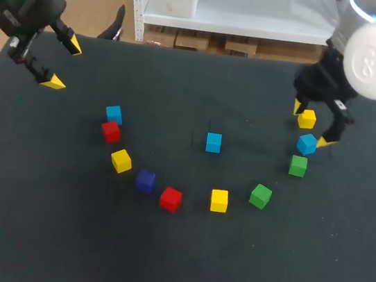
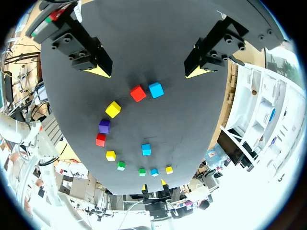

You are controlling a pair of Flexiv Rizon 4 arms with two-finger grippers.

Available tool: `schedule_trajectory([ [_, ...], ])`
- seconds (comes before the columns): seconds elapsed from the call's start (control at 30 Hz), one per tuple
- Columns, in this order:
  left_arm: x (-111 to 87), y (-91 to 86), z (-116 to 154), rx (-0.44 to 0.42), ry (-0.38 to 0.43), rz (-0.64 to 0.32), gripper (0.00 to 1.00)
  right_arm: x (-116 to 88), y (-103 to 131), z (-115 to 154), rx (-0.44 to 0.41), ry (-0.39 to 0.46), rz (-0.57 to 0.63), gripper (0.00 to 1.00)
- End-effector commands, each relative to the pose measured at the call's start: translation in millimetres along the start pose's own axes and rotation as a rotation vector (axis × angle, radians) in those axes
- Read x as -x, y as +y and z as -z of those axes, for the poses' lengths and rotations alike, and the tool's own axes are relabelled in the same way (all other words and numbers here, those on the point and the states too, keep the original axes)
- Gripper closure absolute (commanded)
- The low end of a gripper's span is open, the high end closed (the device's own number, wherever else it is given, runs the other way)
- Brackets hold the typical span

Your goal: Place the blue cubes, place green cubes on the blue cubes, place the yellow cubes on the green cubes, then place the red cubes on the yellow cubes, and place purple cube on the red cubes.

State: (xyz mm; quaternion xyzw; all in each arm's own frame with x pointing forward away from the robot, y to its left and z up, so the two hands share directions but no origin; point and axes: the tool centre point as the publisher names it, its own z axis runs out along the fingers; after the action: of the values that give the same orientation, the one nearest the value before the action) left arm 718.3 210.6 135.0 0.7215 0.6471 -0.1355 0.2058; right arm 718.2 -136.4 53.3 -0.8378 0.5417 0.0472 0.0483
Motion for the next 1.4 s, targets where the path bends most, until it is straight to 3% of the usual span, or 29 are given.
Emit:
schedule_trajectory([
  [0.03, -0.6, -0.5, 0.0, 0.002, -0.001, -0.003, 0.00, -11.3, 7.5, -1.3, -0.007, -0.004, 0.021, 0.00],
  [0.37, -0.6, -0.5, 0.0, 0.002, -0.001, -0.003, 0.00, -33.8, 5.4, -15.9, -0.014, 0.018, -0.002, 0.00],
  [0.9, -0.6, -0.5, 0.0, 0.002, -0.001, -0.003, 0.00, -36.4, -8.6, -47.2, -0.022, 0.005, 0.038, 0.00],
  [0.97, -0.6, -0.5, 0.0, 0.002, -0.001, -0.003, 0.00, -36.7, -8.5, -48.6, -0.017, 0.008, 0.049, 0.10],
  [1.13, -0.6, -0.5, 0.0, 0.002, -0.001, -0.003, 0.00, -37.8, -6.9, -52.8, -0.005, 0.009, 0.061, 0.19],
  [1.23, -0.6, -0.5, 0.0, 0.002, -0.001, -0.003, 0.00, -36.9, -6.9, -55.6, 0.003, 0.009, 0.070, 0.47],
  [1.4, -0.6, -0.5, 0.0, 0.002, -0.001, -0.003, 0.00, -37.2, -7.2, -56.4, 0.007, 0.011, 0.076, 0.56],
])
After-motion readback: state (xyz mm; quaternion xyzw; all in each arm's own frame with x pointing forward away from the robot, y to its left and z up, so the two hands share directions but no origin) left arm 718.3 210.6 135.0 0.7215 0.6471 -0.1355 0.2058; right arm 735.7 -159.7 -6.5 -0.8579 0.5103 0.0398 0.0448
